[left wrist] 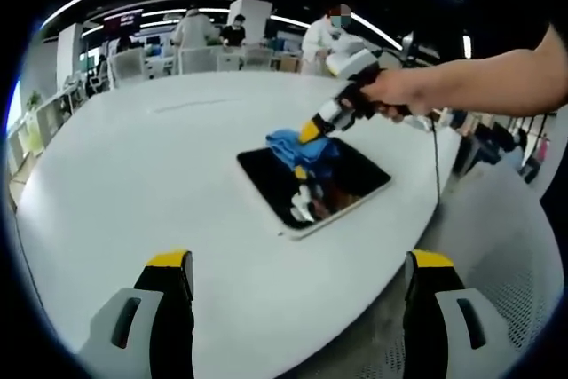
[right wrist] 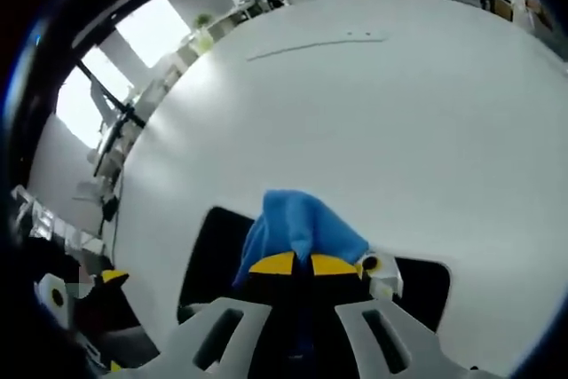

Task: Wipe the mirror surface with the cleaning cloth until all visible marks leave the cleaned area.

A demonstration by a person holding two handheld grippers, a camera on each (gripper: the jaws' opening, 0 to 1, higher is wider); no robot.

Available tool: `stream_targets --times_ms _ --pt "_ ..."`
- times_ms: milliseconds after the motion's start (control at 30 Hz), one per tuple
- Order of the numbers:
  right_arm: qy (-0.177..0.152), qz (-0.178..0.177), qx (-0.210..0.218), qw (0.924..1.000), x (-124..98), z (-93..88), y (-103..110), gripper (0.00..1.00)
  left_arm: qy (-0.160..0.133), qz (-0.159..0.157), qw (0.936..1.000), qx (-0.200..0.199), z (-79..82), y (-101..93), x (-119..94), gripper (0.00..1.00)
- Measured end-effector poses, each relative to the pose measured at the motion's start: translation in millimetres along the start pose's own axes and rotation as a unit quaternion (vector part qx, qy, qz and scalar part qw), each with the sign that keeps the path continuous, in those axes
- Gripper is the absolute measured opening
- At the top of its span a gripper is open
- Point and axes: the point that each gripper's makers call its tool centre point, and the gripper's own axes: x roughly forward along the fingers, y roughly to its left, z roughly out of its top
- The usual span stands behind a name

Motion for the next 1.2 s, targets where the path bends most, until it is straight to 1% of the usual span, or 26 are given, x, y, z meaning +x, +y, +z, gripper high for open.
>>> stream_targets --times_ms 67,100,133,167,200,233,333,367,433,467,500,600,667,733,767,833,933,967,1033,1067,1100,1167,1200 --pt "0.001 -0.002 -0.004 1.0000 0 0.0 0 0.00 -0.004 -0.002 0.9999 0.009 3.1 -2.3 -1 1.00" --pt "0.000 -0.005 -0.007 1.0000 -1 -0.1 -2 0.00 0.002 -0.002 0.9997 0.026 2.4 -3.4 0 1.00" --pt "-0.001 -0.007 -0.009 0.9999 -2 -0.7 -3 0.00 0.015 0.004 0.9995 0.029 -0.8 -2.1 0 1.00" --pt "-0.001 -0.008 -0.009 0.9999 -2 -1.2 -5 0.00 0.016 0.006 0.9997 0.015 0.5 -1.7 0 1.00" --pt "0.000 -0.011 -0.010 0.9999 -4 -2.3 -9 0.00 0.008 0.005 1.0000 0.004 4.0 -1.4 0 1.00" --pt "0.001 -0.012 -0.010 0.9999 -5 -2.7 -11 0.00 -0.005 0.005 1.0000 0.003 9.7 -0.5 -2 1.00" --pt "0.001 -0.011 0.004 0.9999 -8 -2.7 -18 0.00 -0.017 0.001 0.9998 0.004 13.4 -1.7 -3 1.00" --pt "-0.001 -0.010 0.007 0.9999 -8 -2.4 -20 0.00 -0.014 -0.004 0.9999 0.008 12.5 -4.0 -1 1.00" --pt "-0.004 -0.010 0.011 0.9999 -7 -2.5 -19 0.00 0.004 -0.006 0.9992 0.040 8.7 -6.5 2 1.00" --pt "-0.004 -0.012 0.011 0.9999 -7 -2.4 -19 0.00 0.005 -0.005 0.9986 0.052 9.7 -8.5 3 1.00" --pt "-0.004 -0.014 0.009 0.9999 -7 -2.3 -18 0.00 0.004 -0.005 0.9987 0.051 10.2 -9.5 3 1.00" --pt "-0.005 -0.017 0.001 0.9998 -8 -3.1 -17 0.00 -0.003 -0.002 0.9993 0.037 13.5 -5.8 1 1.00" --pt "-0.004 -0.021 0.002 0.9998 -9 -3.4 -18 0.00 -0.011 0.003 0.9996 0.026 17.0 -2.7 -2 1.00" --pt "-0.001 -0.027 0.006 0.9996 -8 -3.0 -17 0.00 -0.022 0.001 0.9995 0.020 21.1 -2.7 -3 1.00" --pt "0.002 -0.034 0.003 0.9994 -7 -2.4 -17 0.00 -0.031 -0.001 0.9994 0.012 24.9 -3.7 -3 1.00" --pt "0.001 -0.040 -0.015 0.9991 -8 -3.7 -15 0.00 -0.036 -0.001 0.9993 0.002 27.9 -5.1 -3 1.00" --pt "-0.013 -0.032 -0.014 0.9993 -9 -4.5 -17 0.00 -0.042 -0.007 0.9991 -0.009 32.6 -9.8 -2 1.00" --pt "-0.021 -0.031 -0.010 0.9992 -9 -4.7 -17 0.00 -0.050 -0.014 0.9985 -0.016 36.7 -13.4 -2 1.00" --pt "-0.033 -0.039 -0.026 0.9984 -10 -4.9 -15 0.00 -0.058 -0.024 0.9976 -0.027 40.8 -19.0 1 1.00" --pt "-0.037 -0.042 -0.034 0.9978 -10 -4.7 -15 0.00 -0.056 -0.023 0.9979 -0.022 40.7 -20.5 3 1.00" --pt "-0.040 -0.044 -0.033 0.9977 -10 -5.5 -14 0.00 -0.052 -0.019 0.9984 -0.006 40.0 -20.0 5 1.00" --pt "-0.049 -0.048 -0.030 0.9972 -11 -5.7 -14 0.00 -0.034 -0.003 0.9990 0.030 32.8 -17.1 9 1.00" --pt "-0.050 -0.050 -0.032 0.9970 -11 -5.2 -14 0.00 -0.025 -0.001 0.9991 0.034 29.3 -16.6 9 1.00"
